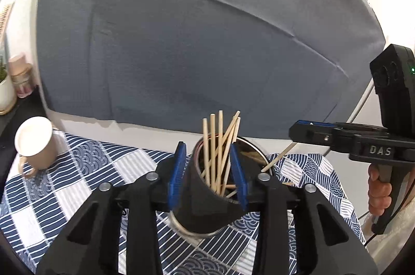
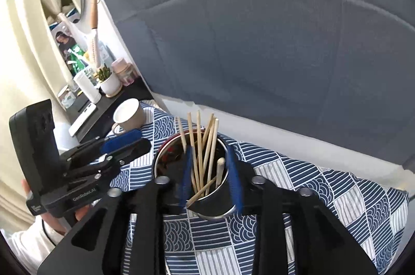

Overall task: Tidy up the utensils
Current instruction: 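Drop both skewers into the black cup and open both tools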

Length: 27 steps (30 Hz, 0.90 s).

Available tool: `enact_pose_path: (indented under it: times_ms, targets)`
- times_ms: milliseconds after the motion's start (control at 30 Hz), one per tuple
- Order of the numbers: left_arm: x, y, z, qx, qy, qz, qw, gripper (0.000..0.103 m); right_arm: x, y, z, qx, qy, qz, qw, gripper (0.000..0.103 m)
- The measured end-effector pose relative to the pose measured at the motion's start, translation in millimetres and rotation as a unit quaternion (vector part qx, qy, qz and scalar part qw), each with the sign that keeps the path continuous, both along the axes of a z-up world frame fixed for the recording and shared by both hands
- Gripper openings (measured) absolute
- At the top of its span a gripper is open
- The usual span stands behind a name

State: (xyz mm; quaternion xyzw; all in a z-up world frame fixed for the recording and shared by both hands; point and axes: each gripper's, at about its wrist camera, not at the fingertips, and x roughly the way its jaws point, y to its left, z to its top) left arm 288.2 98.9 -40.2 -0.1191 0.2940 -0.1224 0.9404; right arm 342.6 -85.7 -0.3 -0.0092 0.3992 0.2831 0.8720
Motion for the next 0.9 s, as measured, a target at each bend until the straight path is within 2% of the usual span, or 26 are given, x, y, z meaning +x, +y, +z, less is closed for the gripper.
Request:
enact_pose_path:
  times_ms: [67, 133, 167, 300, 433, 533, 733, 900]
  targets:
    - [-10.5, 4.7, 2.6, 0.004, 0.003, 0.011, 0.9999, 0.053, -5.9, -1.0, 3.0, -0.001, -0.003, 0.005, 1.000, 0.041]
    - [-18.6, 9.0, 3.5, 0.006, 0.006, 0.018, 0.9998, 0.058, -12.7, -1.7, 6.0, 0.000, -0.008, 0.007, 1.000, 0.049]
    - [-23.9, 11.6, 3.7, 0.011, 0.012, 0.028, 0.9995, 0.066, -17.4, -1.7, 7.7, -0.002, -0.013, 0.009, 1.000, 0.055]
    - [-42.0, 20.5, 0.9, 0.021, 0.030, 0.055, 0.9978, 0.075, -35.0, -0.6, 13.1, -0.017, -0.036, 0.011, 0.999, 0.071]
    - [-61.2, 32.0, -3.2, 0.021, 0.044, 0.082, 0.9955, 0.090, -50.1, -2.9, 16.8, -0.024, -0.048, 0.015, 0.998, 0.077]
    - [-75.1, 40.6, -8.8, 0.022, 0.058, 0.107, 0.9923, 0.097, -59.6, -4.6, 17.8, -0.027, -0.052, 0.015, 0.998, 0.081]
    - [-96.4, 54.7, -28.5, 0.027, 0.100, 0.142, 0.9845, 0.097, -74.7, -8.2, 9.7, -0.033, -0.046, 0.013, 0.998, 0.083]
    - [-111.4, 64.5, -52.8, 0.024, 0.138, 0.162, 0.9768, 0.097, -89.1, -10.2, -10.3, -0.051, -0.036, 0.013, 0.998, 0.085]
